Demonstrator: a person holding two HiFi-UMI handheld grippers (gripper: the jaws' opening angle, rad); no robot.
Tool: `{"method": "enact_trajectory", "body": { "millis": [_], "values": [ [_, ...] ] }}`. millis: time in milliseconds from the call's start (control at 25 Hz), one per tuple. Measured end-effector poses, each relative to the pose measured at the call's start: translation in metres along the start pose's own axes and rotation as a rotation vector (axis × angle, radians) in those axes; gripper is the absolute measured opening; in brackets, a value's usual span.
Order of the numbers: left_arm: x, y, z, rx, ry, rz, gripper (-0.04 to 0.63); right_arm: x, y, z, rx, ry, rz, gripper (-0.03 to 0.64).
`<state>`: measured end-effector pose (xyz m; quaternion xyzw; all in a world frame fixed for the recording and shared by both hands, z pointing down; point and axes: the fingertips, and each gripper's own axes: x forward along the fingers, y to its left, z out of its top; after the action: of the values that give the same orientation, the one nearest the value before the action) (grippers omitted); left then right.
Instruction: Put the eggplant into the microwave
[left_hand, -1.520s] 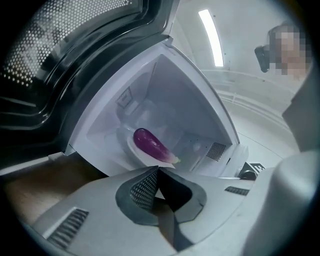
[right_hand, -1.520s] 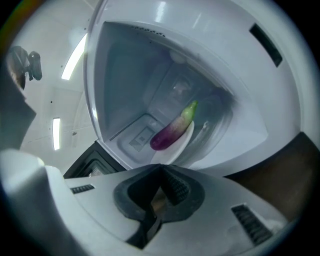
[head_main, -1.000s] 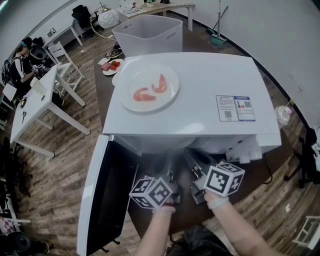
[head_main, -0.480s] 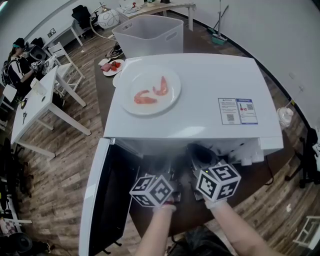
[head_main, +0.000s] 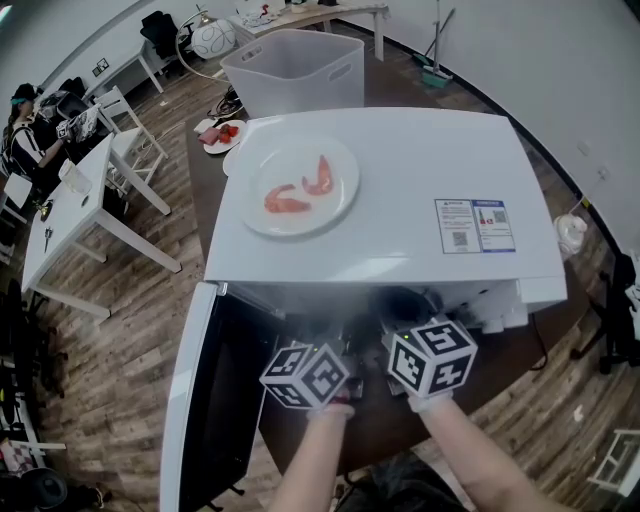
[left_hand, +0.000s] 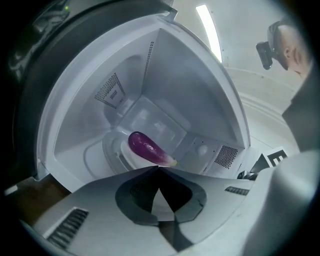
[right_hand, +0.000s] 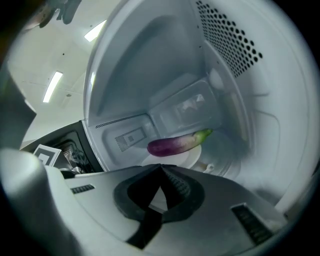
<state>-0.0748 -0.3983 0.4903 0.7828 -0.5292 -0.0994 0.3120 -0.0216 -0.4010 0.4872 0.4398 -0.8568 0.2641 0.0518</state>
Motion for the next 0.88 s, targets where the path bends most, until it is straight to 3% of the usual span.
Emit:
{"method": "enact_trajectory", "body": {
  "millis": [360, 880],
  "values": [
    [0.0, -0.004, 0.002, 0.014, -0.006, -0.004, 0.005, -0.007, -0.002, 0.002, -0.003, -0.029, 0.01, 0.003],
    [-0.037, -0.024, 0.0, 0.174, -0.03, -0.003, 0.005, -0.033, 0.024, -0.006, -0.005, -0.062, 0.081, 0.002]
  ]
}}
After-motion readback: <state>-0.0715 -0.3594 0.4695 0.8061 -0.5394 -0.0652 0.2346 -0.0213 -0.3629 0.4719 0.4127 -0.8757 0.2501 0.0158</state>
